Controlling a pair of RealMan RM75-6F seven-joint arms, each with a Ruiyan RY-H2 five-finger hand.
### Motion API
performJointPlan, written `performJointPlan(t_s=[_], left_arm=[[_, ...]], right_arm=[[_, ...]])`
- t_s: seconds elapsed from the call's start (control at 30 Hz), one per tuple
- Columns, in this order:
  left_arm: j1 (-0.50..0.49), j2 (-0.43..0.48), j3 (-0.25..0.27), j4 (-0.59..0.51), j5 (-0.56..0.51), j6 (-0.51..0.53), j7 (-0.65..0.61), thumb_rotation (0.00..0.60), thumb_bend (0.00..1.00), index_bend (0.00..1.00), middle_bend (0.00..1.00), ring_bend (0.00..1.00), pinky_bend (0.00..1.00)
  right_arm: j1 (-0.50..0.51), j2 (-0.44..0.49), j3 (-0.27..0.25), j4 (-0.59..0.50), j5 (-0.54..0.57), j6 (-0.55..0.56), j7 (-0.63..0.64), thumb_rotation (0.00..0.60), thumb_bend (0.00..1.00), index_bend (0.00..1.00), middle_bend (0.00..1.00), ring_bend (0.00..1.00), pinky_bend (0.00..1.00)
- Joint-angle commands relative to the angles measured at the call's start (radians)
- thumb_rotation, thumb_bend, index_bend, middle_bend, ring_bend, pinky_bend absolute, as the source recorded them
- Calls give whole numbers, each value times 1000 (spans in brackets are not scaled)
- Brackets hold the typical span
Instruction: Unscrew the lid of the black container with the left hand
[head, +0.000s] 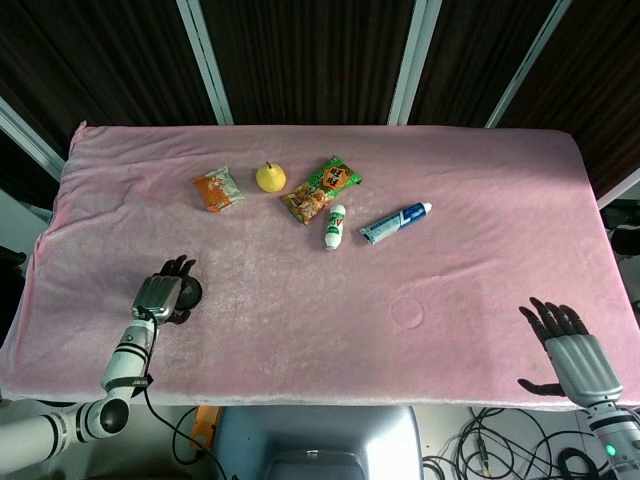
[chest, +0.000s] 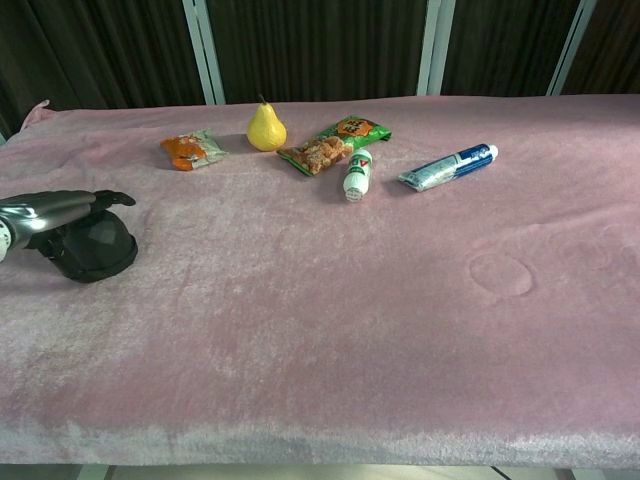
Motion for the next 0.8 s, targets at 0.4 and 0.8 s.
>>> performJointPlan(t_s=[0.4, 0.8], left_arm=[[15, -25, 3, 25, 89, 1, -99, 600, 274, 309, 303, 394, 437], [44, 4, 9, -4, 140, 23, -153, 600, 273, 391, 339, 425, 457]], right_arm=[[4, 0, 3, -2, 10, -6, 1, 600, 101, 47, 84, 0, 182], [6, 1, 3, -2, 13, -9, 5, 600, 101, 47, 84, 0, 182]])
